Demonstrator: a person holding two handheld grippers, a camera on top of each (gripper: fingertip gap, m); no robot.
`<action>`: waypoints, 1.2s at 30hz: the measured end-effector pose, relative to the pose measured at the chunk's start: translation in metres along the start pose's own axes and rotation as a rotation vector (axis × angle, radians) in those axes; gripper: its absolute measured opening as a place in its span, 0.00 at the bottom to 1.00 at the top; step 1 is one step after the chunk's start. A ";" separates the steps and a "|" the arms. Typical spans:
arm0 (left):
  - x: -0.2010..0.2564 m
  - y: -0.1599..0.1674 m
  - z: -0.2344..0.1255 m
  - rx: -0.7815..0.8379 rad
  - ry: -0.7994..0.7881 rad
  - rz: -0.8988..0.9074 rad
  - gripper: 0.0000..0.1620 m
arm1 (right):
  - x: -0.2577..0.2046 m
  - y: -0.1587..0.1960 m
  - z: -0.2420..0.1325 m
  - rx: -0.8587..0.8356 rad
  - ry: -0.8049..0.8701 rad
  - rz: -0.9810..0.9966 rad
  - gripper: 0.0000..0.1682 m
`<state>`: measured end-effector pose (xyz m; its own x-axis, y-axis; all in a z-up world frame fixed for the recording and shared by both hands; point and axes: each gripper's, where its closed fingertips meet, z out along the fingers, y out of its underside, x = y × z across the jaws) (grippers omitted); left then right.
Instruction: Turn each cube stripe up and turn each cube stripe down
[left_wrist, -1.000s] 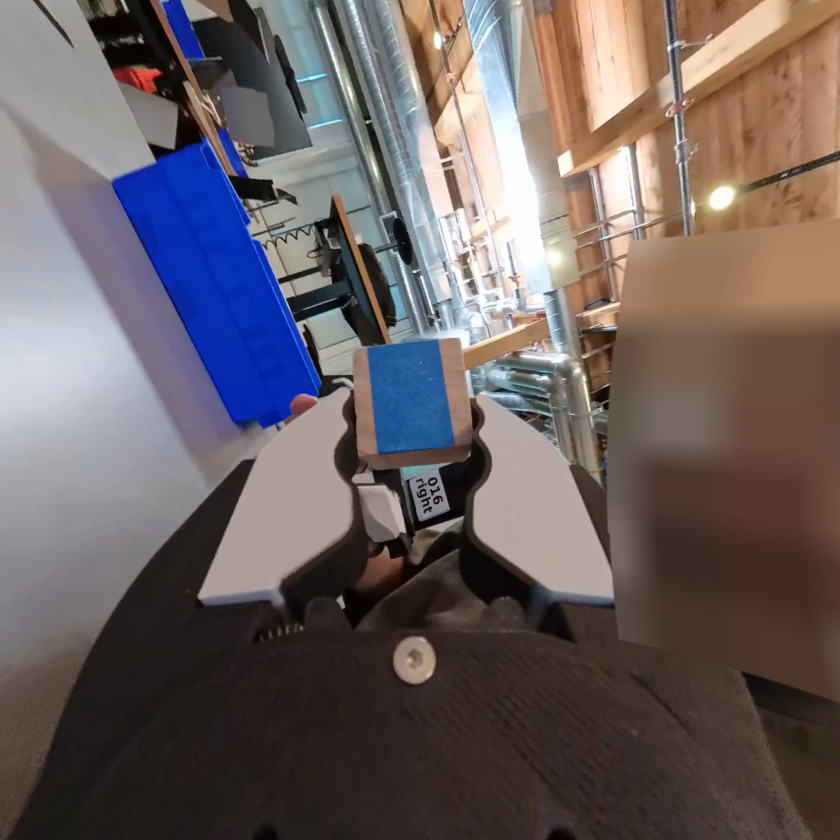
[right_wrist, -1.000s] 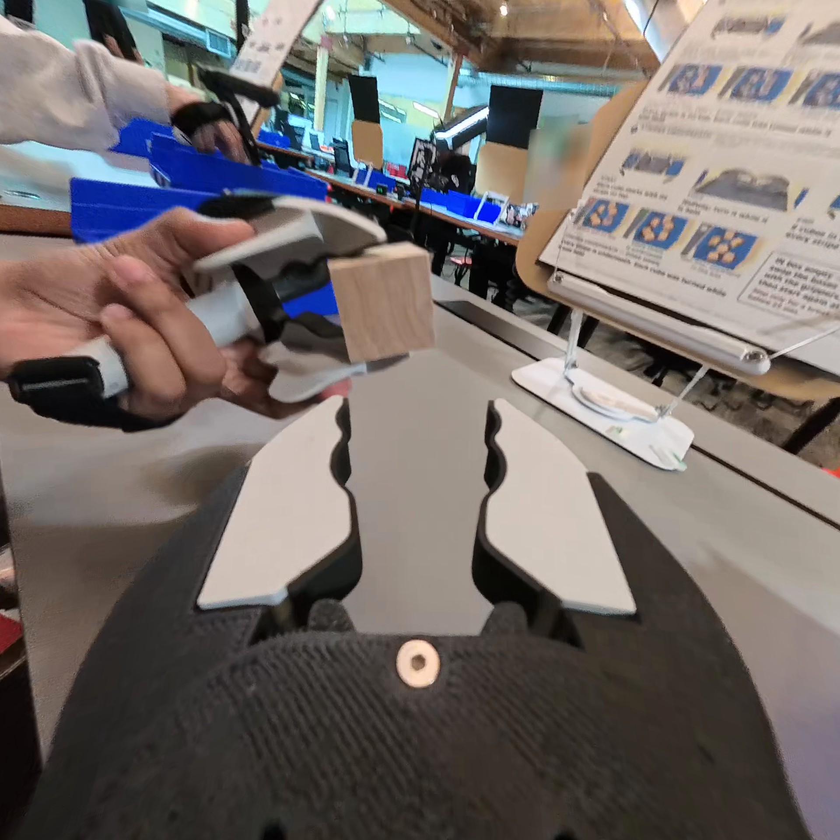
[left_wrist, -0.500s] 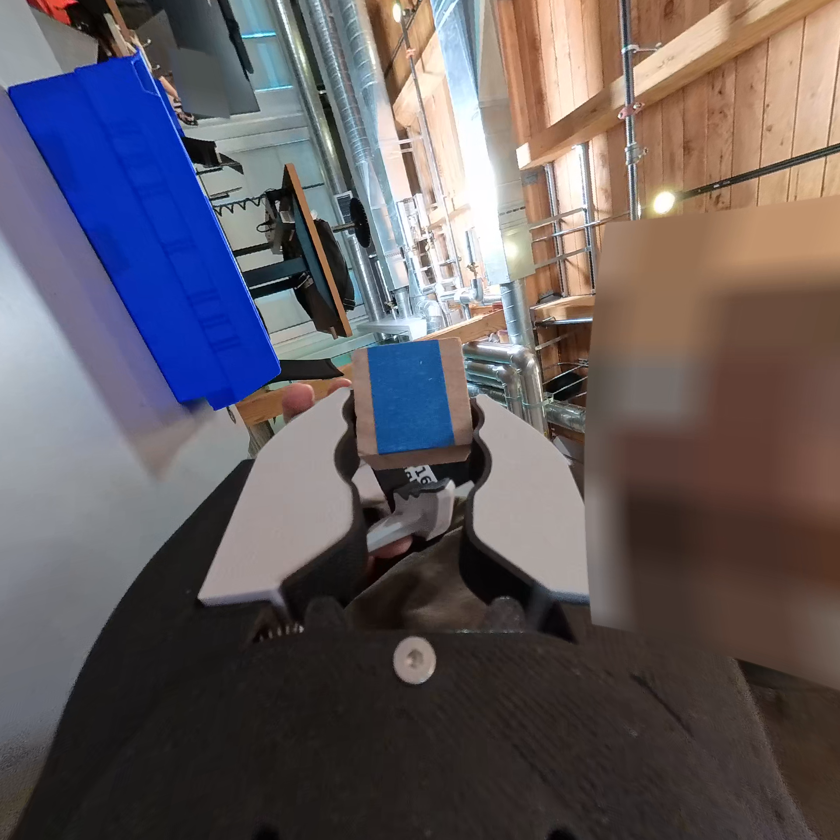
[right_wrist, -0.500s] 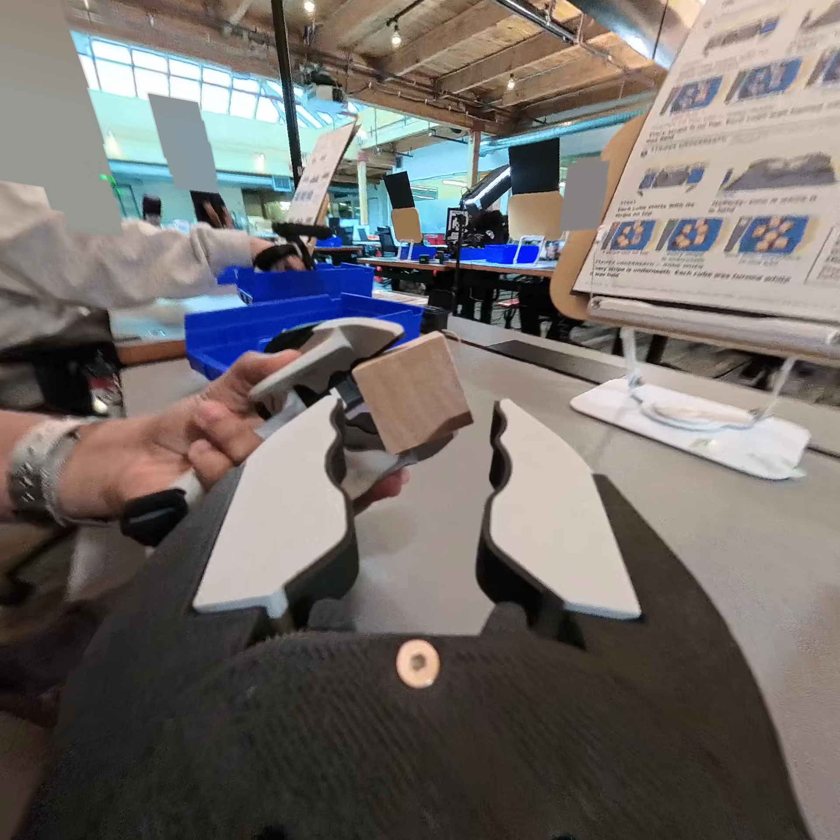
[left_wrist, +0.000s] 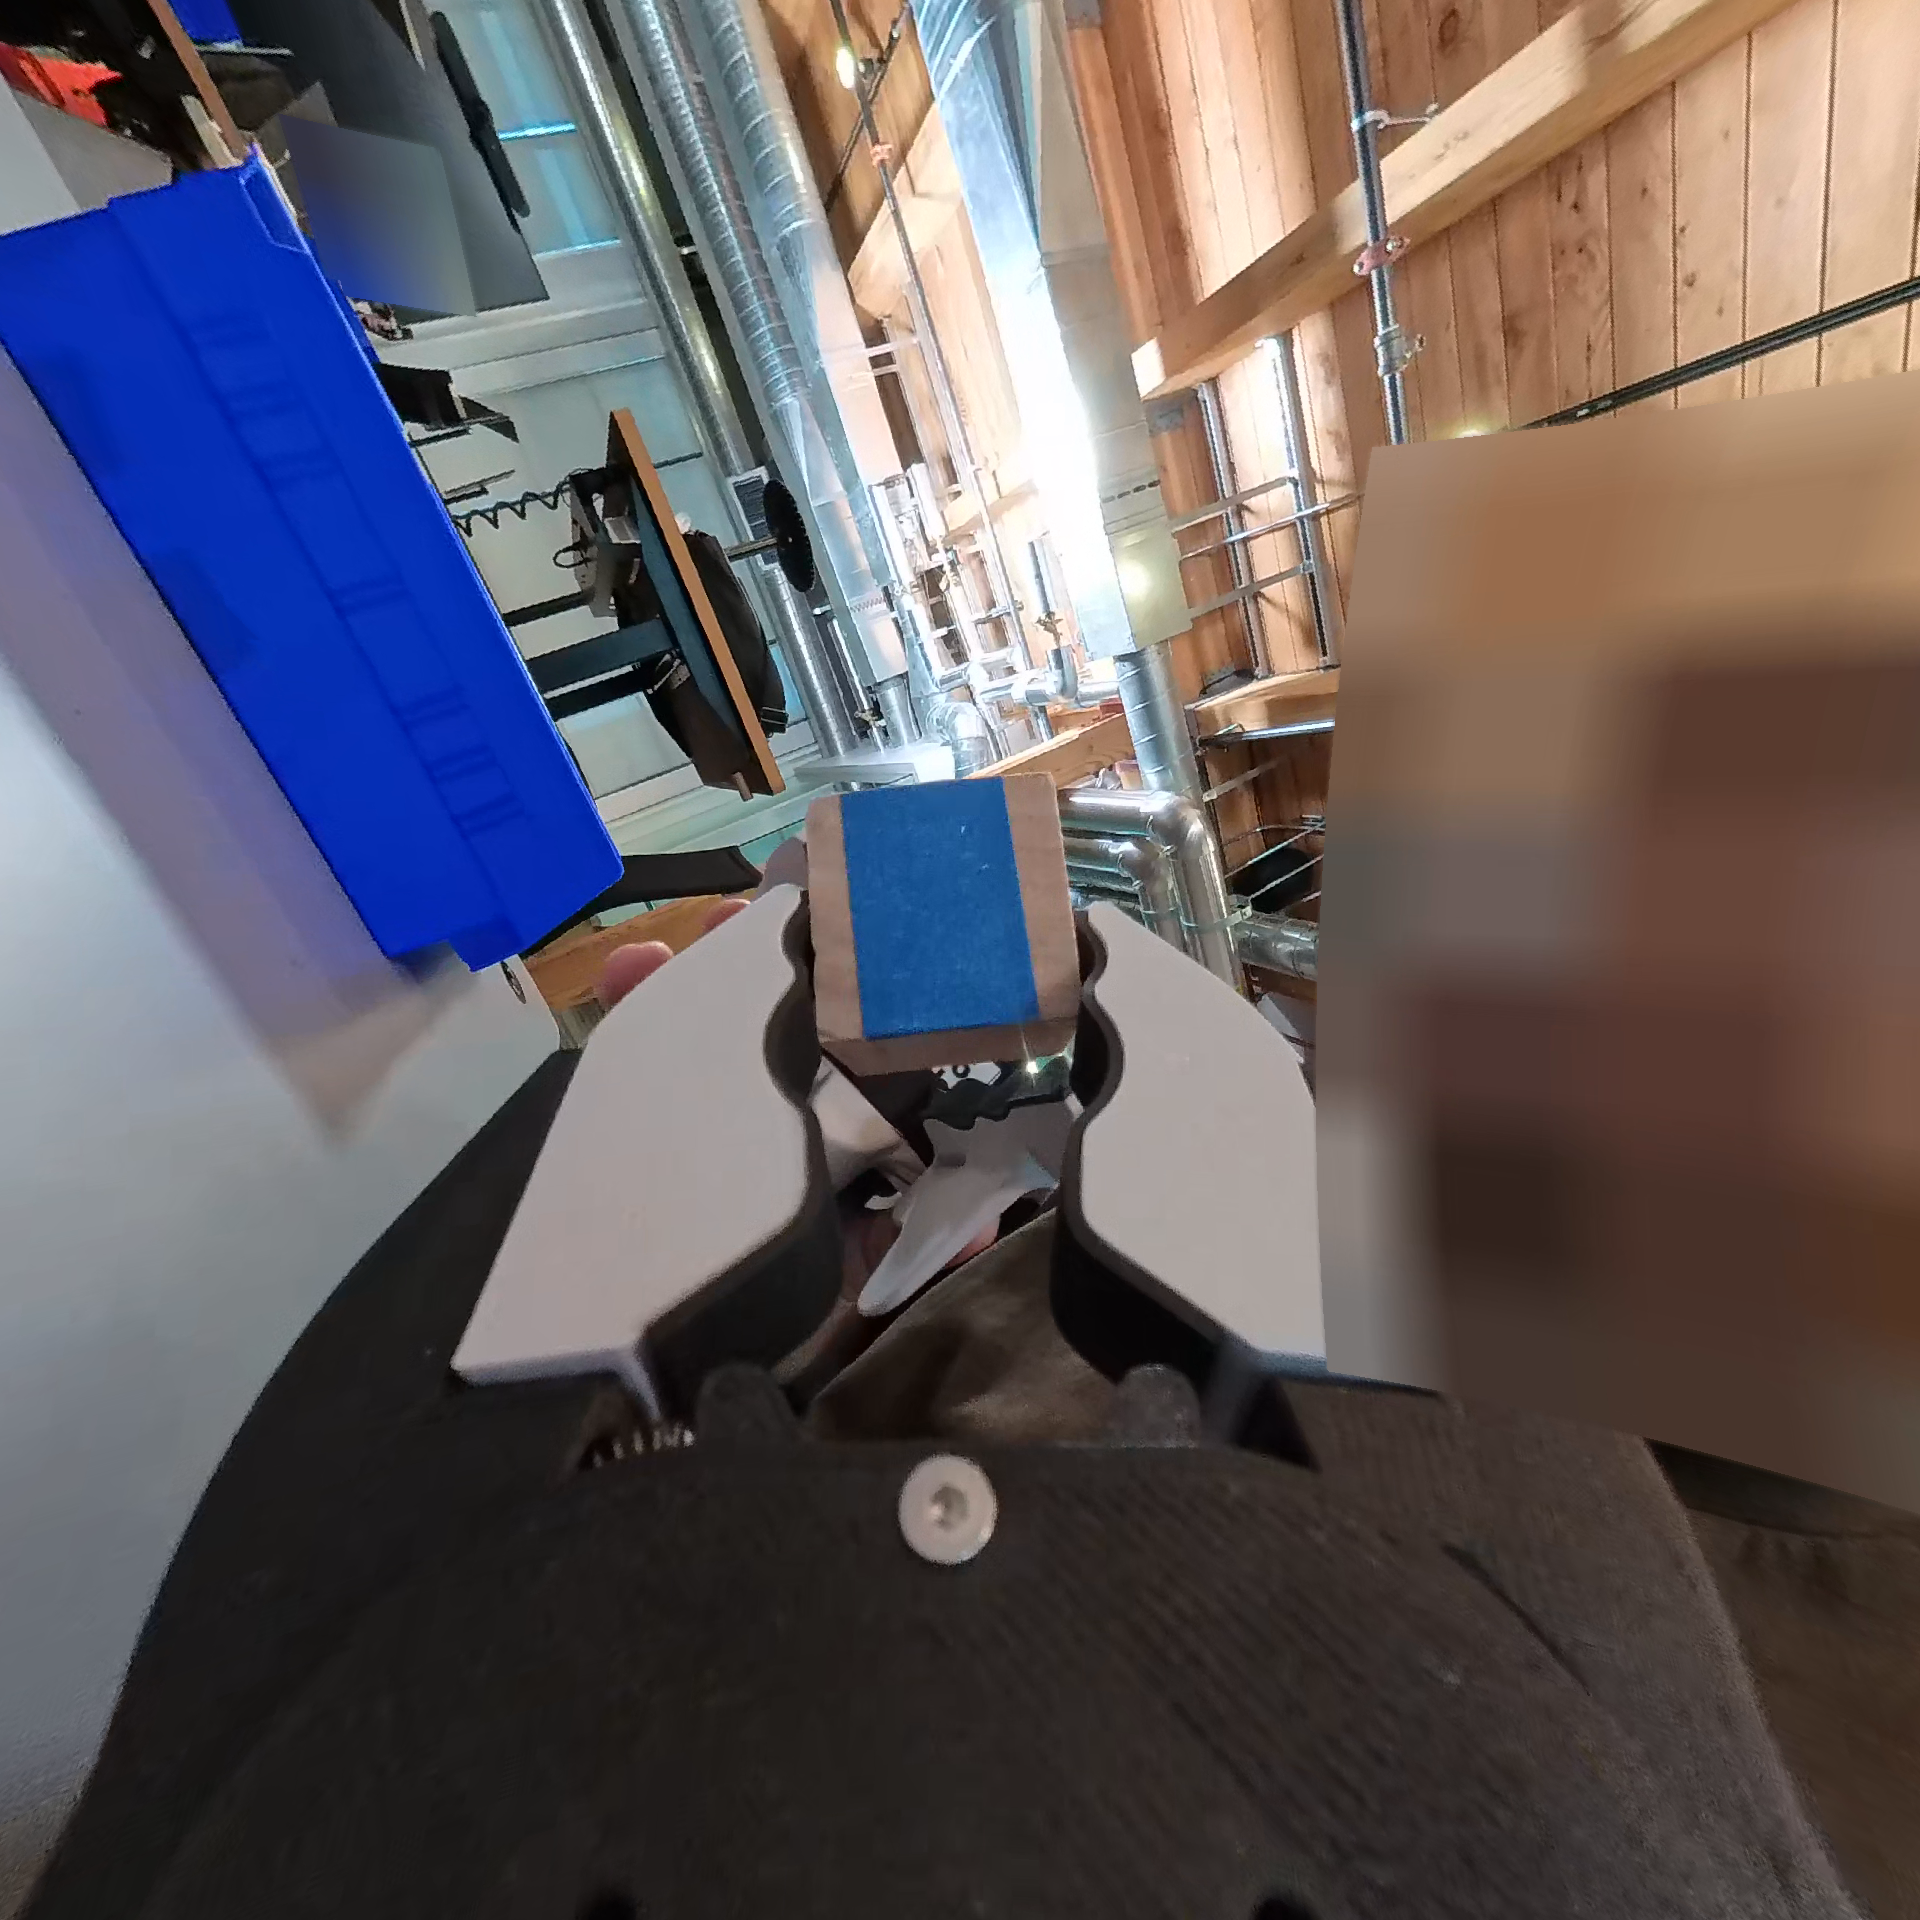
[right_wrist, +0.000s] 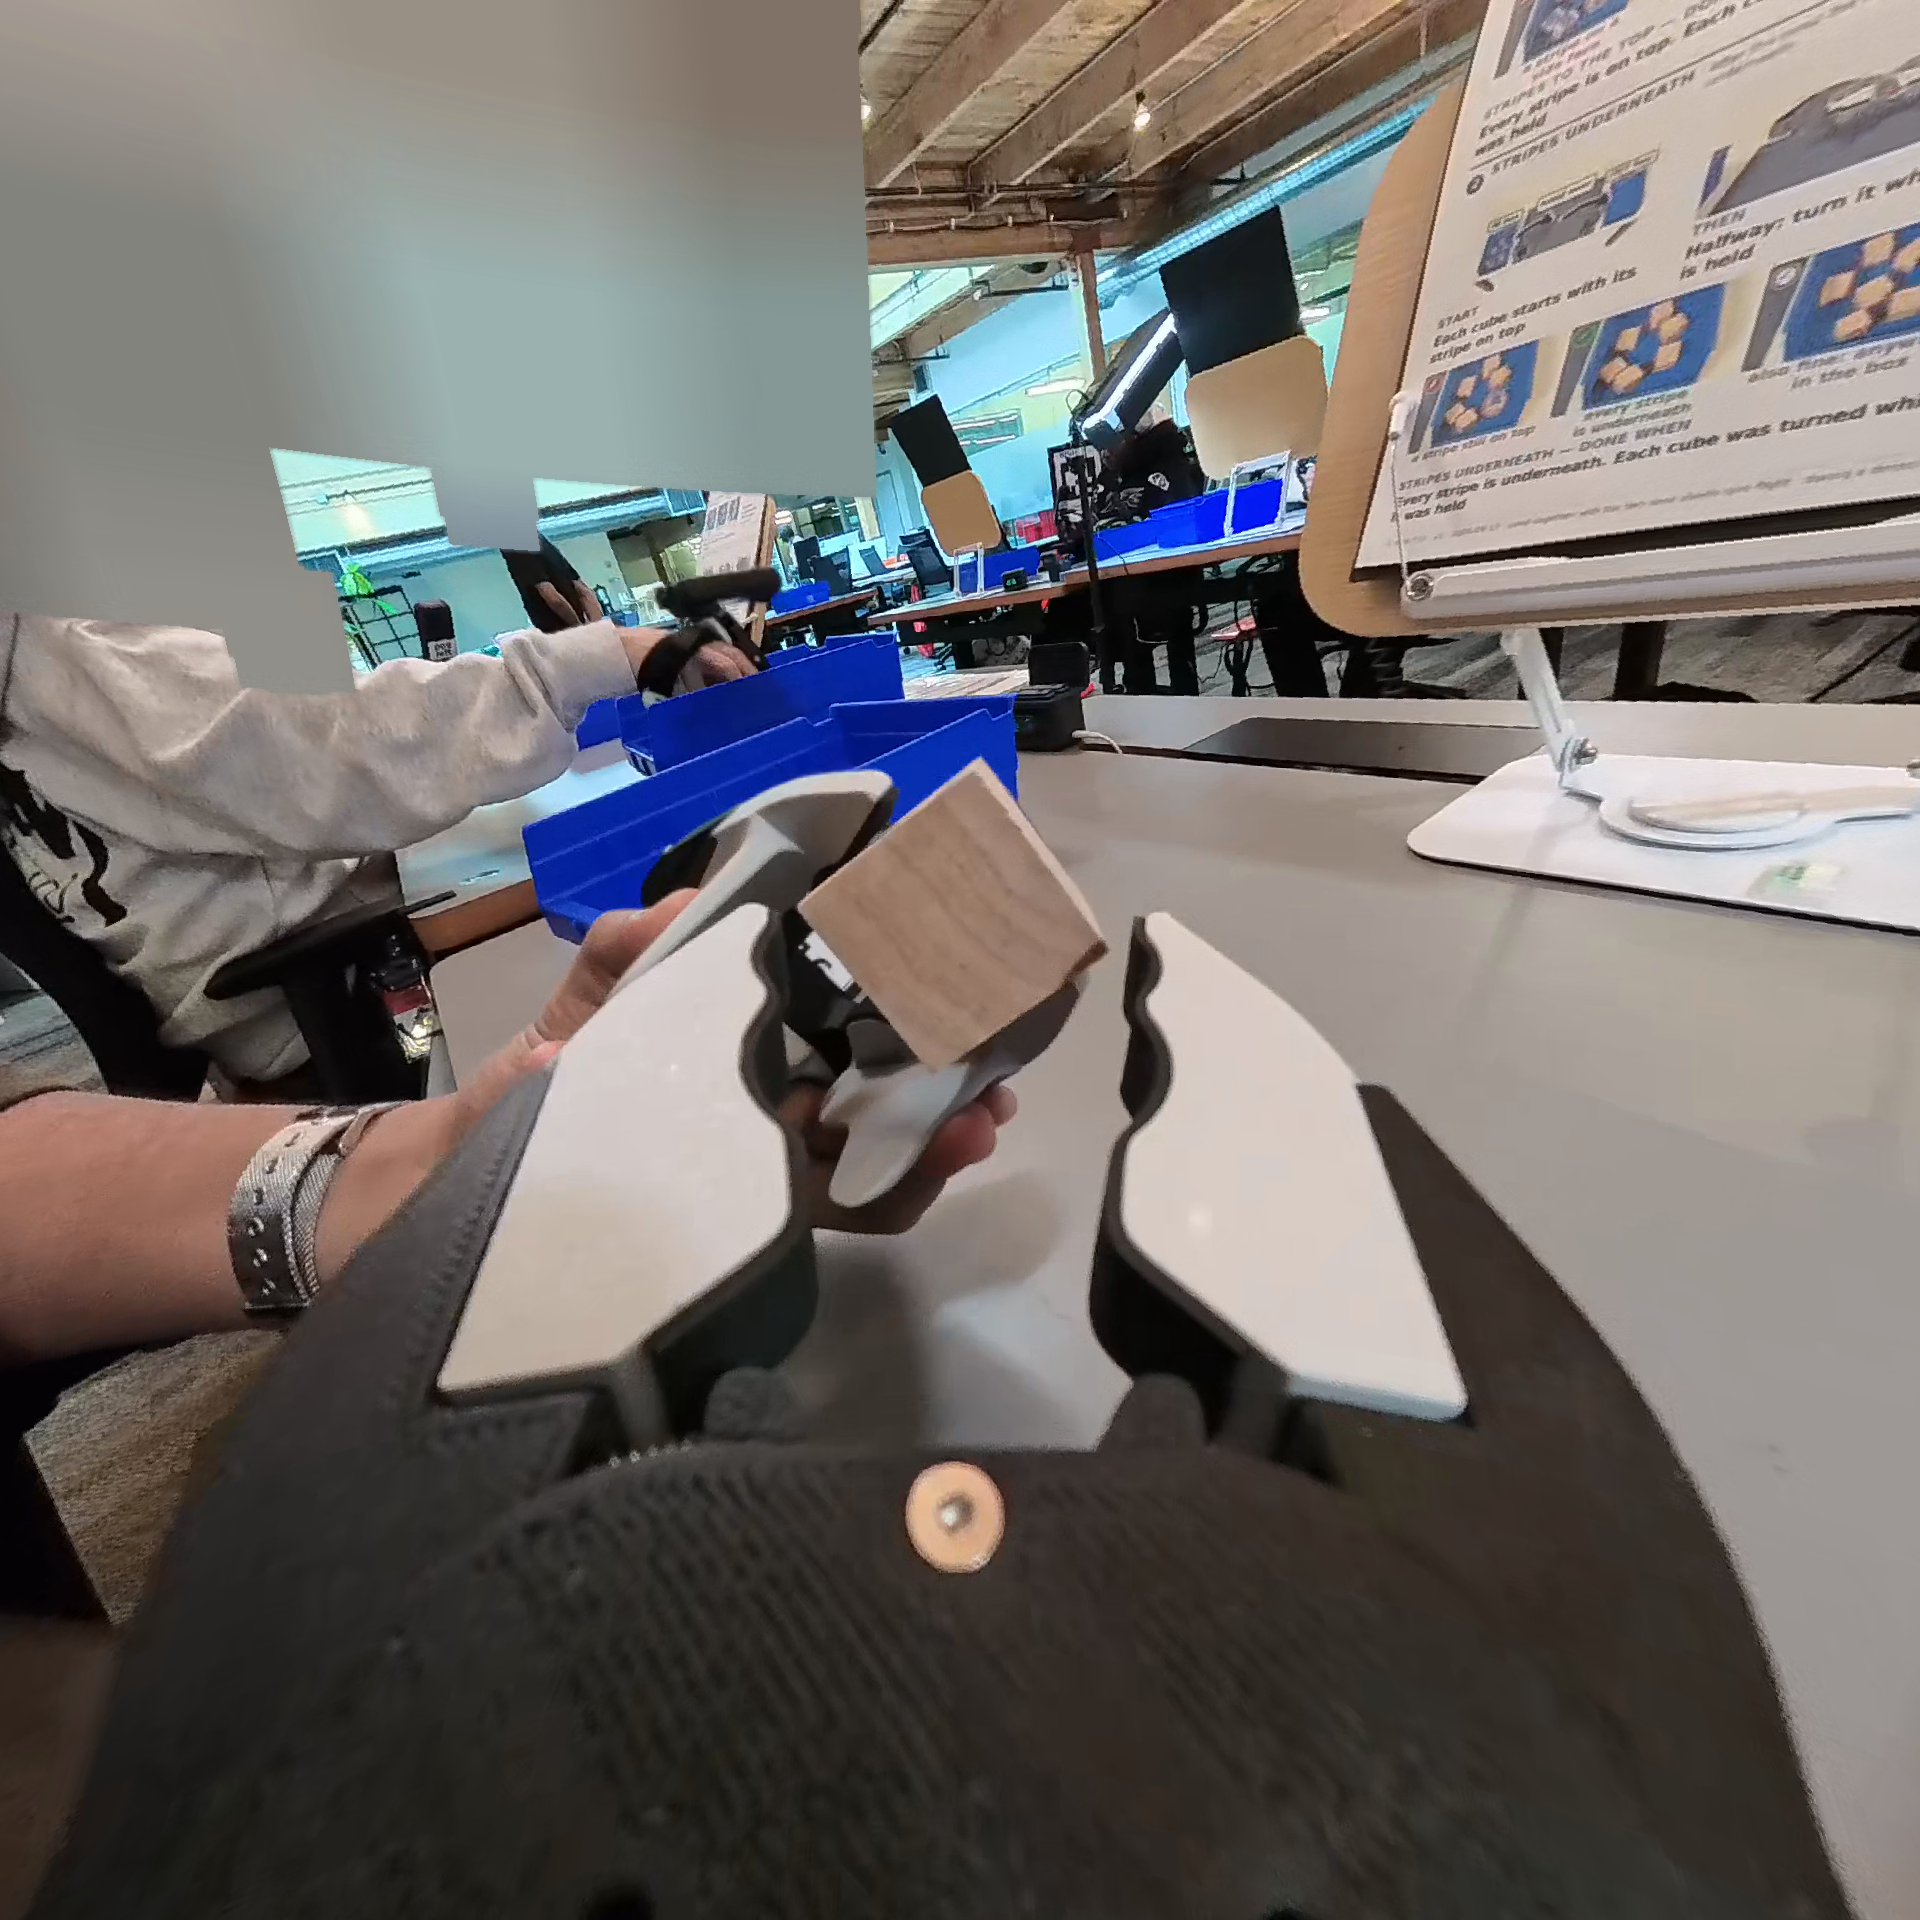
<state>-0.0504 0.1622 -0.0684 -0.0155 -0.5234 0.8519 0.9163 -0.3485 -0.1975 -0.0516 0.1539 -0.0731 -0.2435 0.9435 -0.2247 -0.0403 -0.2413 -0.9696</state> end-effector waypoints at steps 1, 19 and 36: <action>-0.001 0.000 0.000 0.002 -0.001 0.000 0.28 | 0.000 0.000 0.000 -0.001 -0.001 -0.005 0.38; -0.006 0.000 -0.002 0.009 -0.007 0.017 0.28 | 0.003 0.003 0.001 -0.017 -0.005 0.109 0.34; -0.011 0.000 -0.002 0.017 -0.011 -0.036 0.28 | 0.007 0.004 0.001 -0.041 -0.016 0.145 0.34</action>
<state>-0.0508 0.1664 -0.0787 -0.0439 -0.5020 0.8638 0.9218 -0.3536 -0.1587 -0.0547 0.1596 -0.0785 -0.2593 0.8955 -0.3618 0.0365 -0.3653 -0.9302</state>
